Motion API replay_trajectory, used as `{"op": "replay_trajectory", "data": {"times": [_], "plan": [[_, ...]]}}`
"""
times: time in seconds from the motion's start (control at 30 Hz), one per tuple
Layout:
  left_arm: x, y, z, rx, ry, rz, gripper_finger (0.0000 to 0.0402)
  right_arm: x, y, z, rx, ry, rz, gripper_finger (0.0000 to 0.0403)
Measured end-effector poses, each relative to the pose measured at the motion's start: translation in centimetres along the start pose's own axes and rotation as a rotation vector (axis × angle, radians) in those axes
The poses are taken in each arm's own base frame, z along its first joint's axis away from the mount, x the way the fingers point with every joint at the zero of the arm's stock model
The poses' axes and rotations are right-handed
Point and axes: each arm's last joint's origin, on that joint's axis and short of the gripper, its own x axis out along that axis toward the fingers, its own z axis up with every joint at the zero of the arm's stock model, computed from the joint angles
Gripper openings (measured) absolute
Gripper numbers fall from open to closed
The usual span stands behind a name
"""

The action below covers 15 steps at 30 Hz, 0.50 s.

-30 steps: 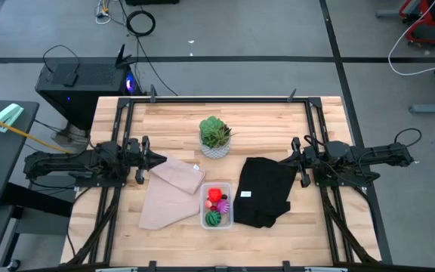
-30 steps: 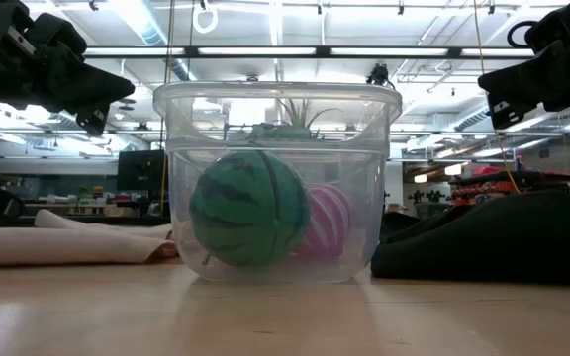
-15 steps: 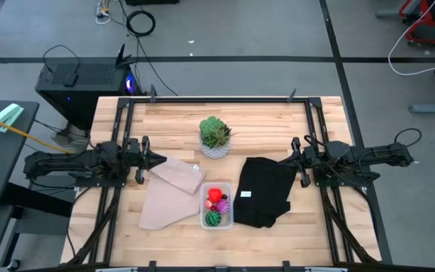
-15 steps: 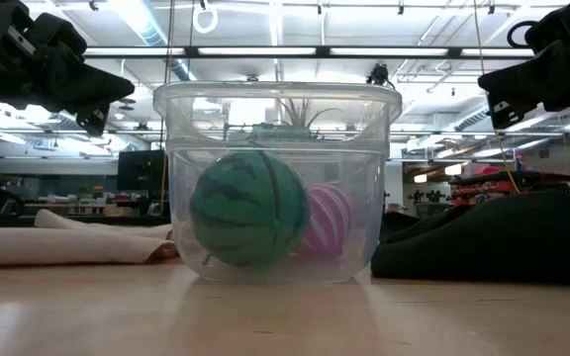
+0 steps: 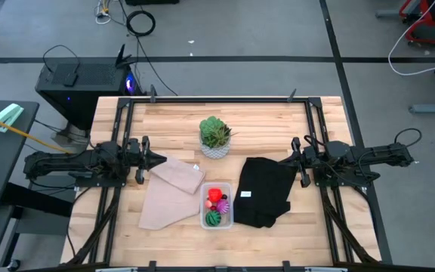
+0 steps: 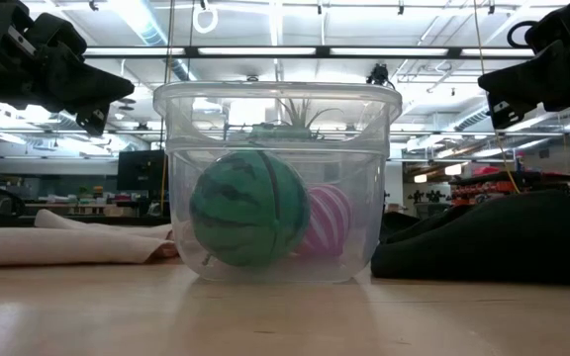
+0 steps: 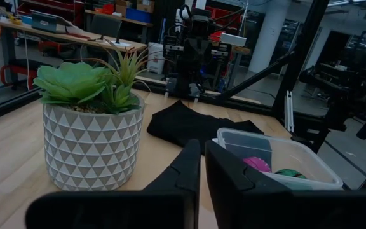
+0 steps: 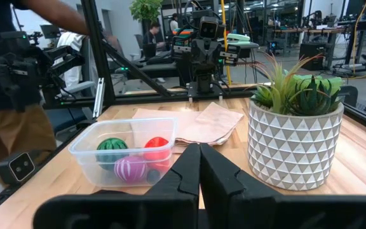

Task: Pick and placing Produce into tupperware
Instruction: Return to Home Position

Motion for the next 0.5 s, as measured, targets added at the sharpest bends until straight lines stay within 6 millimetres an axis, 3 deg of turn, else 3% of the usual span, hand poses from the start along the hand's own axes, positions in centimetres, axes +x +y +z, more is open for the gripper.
{"op": "replay_trajectory", "data": {"times": [0.5], "plan": [[0.00, 0.00, 0.00, 0.001, 0.000, 0.000, 0.0040, 0.00, 0.00, 0.00, 0.000, 0.000, 0.000, 0.0014]]}}
